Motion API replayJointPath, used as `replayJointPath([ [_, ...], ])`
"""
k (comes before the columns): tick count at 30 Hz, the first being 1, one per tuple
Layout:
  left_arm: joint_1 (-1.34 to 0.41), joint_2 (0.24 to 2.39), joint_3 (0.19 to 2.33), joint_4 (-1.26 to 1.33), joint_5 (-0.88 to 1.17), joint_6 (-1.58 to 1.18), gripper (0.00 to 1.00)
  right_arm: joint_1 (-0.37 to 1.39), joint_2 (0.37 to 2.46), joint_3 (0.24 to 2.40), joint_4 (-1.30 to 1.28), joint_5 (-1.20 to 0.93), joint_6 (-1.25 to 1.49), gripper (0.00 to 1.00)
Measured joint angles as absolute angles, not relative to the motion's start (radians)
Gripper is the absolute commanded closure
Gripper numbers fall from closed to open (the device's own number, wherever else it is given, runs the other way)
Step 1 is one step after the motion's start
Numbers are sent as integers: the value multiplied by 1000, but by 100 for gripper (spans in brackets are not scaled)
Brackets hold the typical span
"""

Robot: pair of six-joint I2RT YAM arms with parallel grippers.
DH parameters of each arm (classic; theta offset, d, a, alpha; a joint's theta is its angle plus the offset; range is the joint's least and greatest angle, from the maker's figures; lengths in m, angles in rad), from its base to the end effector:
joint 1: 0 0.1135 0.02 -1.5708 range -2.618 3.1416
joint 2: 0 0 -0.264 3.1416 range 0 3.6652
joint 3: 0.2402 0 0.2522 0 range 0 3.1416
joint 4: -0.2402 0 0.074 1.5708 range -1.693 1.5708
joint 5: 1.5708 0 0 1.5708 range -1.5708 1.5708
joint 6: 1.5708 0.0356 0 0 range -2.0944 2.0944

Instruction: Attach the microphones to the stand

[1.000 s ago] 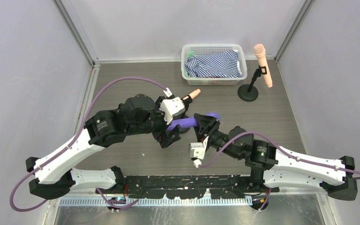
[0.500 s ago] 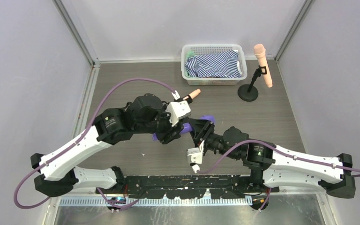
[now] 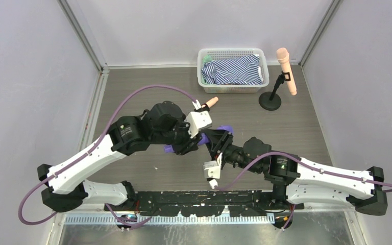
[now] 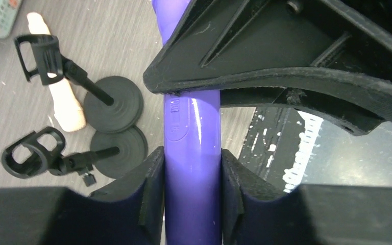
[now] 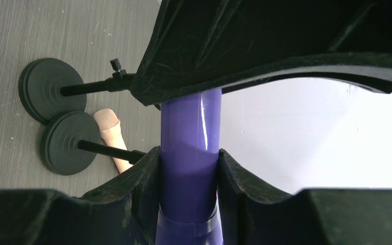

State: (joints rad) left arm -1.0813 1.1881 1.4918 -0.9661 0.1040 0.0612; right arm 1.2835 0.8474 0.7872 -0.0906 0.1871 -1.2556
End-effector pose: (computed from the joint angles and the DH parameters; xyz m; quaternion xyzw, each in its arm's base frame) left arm 0.1018 -0.1990 0.4216 0.5044 0.7426 -0.2547 0.3596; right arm 0.0633 0.1910 0.3402 -0.7030 0.2822 -0.0618 0.6499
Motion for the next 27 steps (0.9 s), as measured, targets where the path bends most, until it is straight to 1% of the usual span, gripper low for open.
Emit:
replayJointPath([
  [2, -1080, 1188, 1492, -970, 105, 63, 92, 1283, 849, 789, -92, 188, -1253, 91],
  [3, -1079, 1188, 1491, -971, 107, 67, 99, 1283, 849, 789, -90, 189, -1252, 89],
  [4, -1078, 1188, 1491, -971, 106, 68, 100, 1283, 850, 789, -90, 189, -1251, 87],
  [6, -1078, 1188, 1487, -970, 107, 61, 100, 1284, 850, 789, -92, 189, -1246, 78],
  [8, -1078, 1187, 1481, -966, 106, 60, 100, 1284, 850, 789, -96, 189, -1242, 65],
  [10, -1078, 1187, 1475, -961, 105, 60, 100, 1284, 849, 788, -99, 192, -1234, 56],
  [13, -1076, 1183, 1464, -949, 100, 55, 100, 1284, 847, 786, -104, 196, -1218, 45],
  [17, -1073, 1163, 1425, -918, 87, 42, 99, 1284, 822, 785, -103, 207, -1174, 33],
  [18, -1071, 1153, 1411, -906, 80, 36, 100, 1284, 814, 785, -102, 208, -1165, 30],
  [20, -1068, 1134, 1386, -890, 62, 29, 100, 1284, 795, 785, -103, 210, -1145, 28],
  [27, -1058, 1058, 1283, -850, -43, -9, 100, 1284, 686, 768, -81, 238, -1064, 28],
])
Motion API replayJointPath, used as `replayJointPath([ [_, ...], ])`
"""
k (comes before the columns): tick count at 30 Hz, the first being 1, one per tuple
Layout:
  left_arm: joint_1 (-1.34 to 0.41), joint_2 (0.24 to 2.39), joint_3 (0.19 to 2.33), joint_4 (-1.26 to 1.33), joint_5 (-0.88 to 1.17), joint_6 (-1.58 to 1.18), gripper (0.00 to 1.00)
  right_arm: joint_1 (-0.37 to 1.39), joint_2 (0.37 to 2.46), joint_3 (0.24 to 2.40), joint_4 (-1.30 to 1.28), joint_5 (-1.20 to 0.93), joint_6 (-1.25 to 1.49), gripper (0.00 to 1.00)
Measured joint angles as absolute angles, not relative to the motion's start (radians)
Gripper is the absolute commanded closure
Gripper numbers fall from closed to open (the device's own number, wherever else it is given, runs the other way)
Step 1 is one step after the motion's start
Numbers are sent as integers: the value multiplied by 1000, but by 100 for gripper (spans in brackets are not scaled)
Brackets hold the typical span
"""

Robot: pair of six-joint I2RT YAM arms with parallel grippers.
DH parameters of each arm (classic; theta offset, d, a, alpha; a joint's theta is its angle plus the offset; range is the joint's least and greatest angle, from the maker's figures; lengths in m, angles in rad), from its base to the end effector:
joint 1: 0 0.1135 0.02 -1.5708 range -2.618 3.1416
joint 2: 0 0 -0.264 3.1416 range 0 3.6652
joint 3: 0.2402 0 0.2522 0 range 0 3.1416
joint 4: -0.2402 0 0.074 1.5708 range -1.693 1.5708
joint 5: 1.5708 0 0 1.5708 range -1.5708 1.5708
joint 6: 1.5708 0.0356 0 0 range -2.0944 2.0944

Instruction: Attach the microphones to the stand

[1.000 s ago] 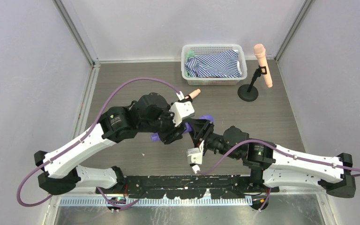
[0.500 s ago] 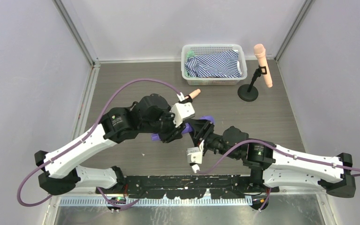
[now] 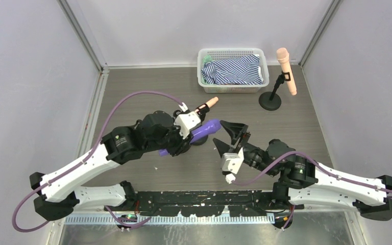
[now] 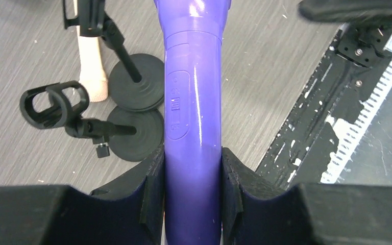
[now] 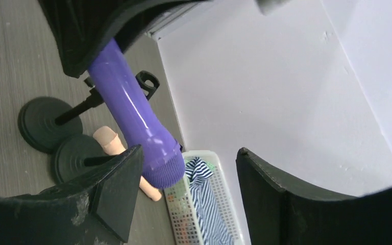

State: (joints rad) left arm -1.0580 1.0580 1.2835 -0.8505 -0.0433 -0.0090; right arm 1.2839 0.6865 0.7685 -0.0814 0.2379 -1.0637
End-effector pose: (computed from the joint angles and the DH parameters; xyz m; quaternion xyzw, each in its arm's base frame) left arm 0.1018 -0.1776 0.3927 0.4372 0.7753 -0.2150 0.4019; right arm 0.0543 0.1546 0.3608 -0.6149 0.3488 -0.0062 0.7073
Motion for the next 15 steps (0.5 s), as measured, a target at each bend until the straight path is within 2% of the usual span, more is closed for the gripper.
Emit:
replayJointPath([
  [6, -1058, 958, 1187, -757, -121, -58, 100, 1284, 652, 725, 53, 373, -810, 29],
  [15, -1058, 847, 1090, -591, -229, -149, 100, 1284, 773, 797, 89, 663, -76, 28],
])
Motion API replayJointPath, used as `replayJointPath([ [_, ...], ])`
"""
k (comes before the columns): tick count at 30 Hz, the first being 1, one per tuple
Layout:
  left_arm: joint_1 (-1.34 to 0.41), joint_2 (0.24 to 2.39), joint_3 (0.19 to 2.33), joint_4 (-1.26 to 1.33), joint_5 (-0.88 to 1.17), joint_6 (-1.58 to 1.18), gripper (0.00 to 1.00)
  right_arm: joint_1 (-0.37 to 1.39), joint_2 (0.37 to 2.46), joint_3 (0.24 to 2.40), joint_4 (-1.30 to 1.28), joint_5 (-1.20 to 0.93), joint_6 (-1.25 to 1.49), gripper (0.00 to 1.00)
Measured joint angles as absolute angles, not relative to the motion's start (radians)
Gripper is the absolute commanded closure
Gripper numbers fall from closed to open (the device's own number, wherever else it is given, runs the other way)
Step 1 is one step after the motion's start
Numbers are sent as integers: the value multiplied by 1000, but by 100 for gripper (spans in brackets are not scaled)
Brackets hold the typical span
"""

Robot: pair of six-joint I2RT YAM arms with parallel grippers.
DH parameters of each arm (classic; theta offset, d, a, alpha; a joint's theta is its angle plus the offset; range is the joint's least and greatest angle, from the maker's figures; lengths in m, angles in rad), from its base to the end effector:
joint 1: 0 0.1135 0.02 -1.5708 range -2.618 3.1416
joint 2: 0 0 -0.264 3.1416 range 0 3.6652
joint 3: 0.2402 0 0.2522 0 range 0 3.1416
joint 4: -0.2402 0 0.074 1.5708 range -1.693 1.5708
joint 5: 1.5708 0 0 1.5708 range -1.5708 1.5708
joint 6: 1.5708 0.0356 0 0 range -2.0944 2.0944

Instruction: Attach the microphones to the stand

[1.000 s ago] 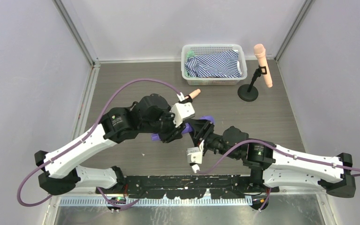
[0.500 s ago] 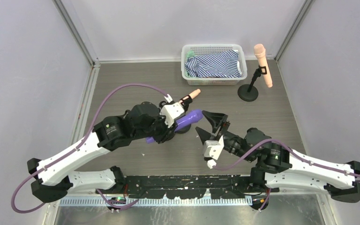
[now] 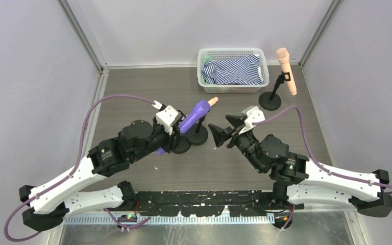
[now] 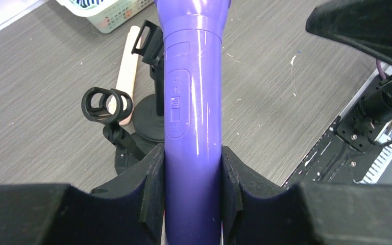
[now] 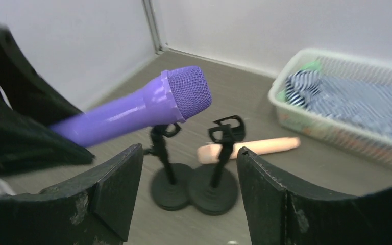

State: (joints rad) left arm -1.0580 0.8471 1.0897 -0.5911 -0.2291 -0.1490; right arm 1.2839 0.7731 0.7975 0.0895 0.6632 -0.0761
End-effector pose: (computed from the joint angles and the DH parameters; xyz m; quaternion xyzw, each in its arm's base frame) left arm 0.0908 -0.1448 0.3913 0.2983 0.7598 -0.2464 0.5225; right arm 0.0708 0.1625 0.3754 -0.2069 0.6422 0.2223 0.7038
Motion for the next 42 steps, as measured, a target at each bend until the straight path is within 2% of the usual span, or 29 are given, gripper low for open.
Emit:
replayJointPath([
  [10, -1058, 795, 1013, -482, -242, -211, 100, 1280, 866, 825, 158, 747, 806, 30],
  [19, -1058, 788, 985, -410, -183, -229, 100, 1211, 1016, 825, 240, 707, 1195, 31],
  [30, -1052, 790, 969, -400, -165, -229, 100, 1134, 1143, 833, 339, 575, 1342, 52],
  [33, -1051, 788, 955, -399, -180, -230, 100, 1130, 1169, 833, 359, 547, 1338, 66],
  [35, -1051, 785, 947, -400, -194, -234, 93, 1126, 1180, 833, 370, 535, 1337, 80],
  [38, -1052, 774, 939, -394, -209, -234, 72, 1125, 1179, 833, 375, 529, 1326, 93],
  [40, -1055, 765, 933, -392, -213, -237, 55, 1126, 1165, 824, 378, 529, 1305, 99],
  [41, -1059, 761, 929, -390, -209, -240, 44, 1129, 1150, 814, 373, 530, 1290, 99],
  [42, -1063, 759, 924, -383, -207, -245, 37, 1133, 1129, 804, 366, 531, 1272, 99],
])
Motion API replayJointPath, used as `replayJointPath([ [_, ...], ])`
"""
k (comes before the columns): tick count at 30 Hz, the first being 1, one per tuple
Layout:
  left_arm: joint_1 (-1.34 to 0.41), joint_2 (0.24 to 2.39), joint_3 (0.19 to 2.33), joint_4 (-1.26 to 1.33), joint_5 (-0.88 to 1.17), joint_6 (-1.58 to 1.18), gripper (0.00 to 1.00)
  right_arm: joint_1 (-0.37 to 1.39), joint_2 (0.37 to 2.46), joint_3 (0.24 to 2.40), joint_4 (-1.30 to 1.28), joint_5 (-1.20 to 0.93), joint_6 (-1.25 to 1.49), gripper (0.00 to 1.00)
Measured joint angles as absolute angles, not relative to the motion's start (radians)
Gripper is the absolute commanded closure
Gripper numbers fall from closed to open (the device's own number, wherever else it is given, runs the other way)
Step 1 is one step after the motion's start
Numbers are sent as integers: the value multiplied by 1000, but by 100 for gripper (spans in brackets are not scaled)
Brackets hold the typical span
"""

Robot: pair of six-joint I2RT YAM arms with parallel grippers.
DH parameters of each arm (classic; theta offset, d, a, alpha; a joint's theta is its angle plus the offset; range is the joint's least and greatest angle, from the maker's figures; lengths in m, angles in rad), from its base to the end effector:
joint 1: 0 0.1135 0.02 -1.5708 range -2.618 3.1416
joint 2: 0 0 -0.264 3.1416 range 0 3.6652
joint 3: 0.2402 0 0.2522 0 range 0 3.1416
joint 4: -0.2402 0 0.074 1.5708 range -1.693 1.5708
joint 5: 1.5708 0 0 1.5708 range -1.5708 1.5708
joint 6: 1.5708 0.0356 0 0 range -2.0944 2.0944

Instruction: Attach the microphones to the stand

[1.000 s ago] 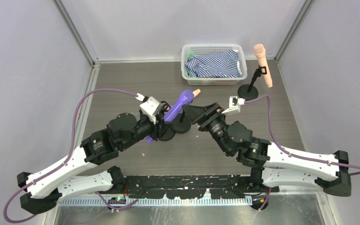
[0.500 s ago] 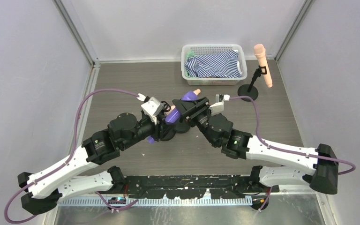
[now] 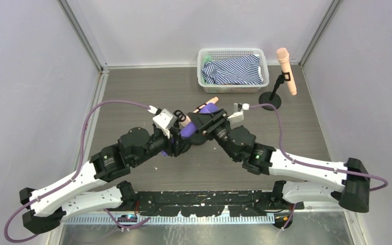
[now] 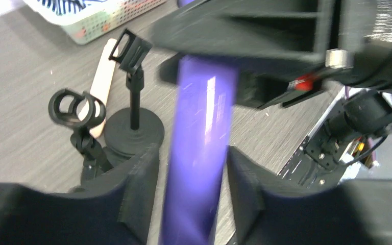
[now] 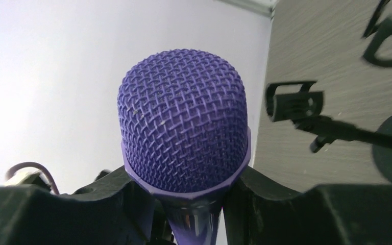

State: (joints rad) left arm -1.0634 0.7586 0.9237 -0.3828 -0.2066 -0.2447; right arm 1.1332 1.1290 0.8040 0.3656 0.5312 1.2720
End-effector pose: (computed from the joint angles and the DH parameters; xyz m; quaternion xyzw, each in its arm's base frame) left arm 0.0873 -0.1419 0.3710 0.2495 0.7372 -0.3151 0.5432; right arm 0.1278 0.2306 0.3350 0.2352 0.6536 0.5839 0.4201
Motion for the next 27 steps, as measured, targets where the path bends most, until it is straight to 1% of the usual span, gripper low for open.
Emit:
replayJointPath([
  [2, -1064, 749, 910, -382, -235, -260, 25, 1137, 1077, 785, 344, 569, 1221, 99],
  [4, -1058, 730, 889, -386, -266, -278, 17, 1132, 1002, 767, 307, 627, 1151, 99],
  [8, -1057, 685, 837, -392, -319, -313, 12, 1126, 863, 755, 236, 741, 999, 99],
  [12, -1057, 651, 785, -398, -356, -332, 11, 1124, 770, 755, 146, 814, 833, 99],
  [15, -1049, 641, 759, -404, -368, -330, 12, 1122, 738, 755, 69, 839, 733, 99],
  [18, -1004, 658, 757, -403, -344, -319, 12, 1121, 724, 755, -6, 854, 669, 99],
  [20, -932, 675, 755, -400, -303, -307, 12, 1118, 715, 755, -48, 859, 638, 99],
  [24, -719, 720, 732, -376, -167, -296, 13, 1114, 695, 755, -98, 862, 612, 99],
  [27, -566, 769, 714, -333, -23, -295, 13, 1111, 681, 755, -124, 863, 603, 99],
])
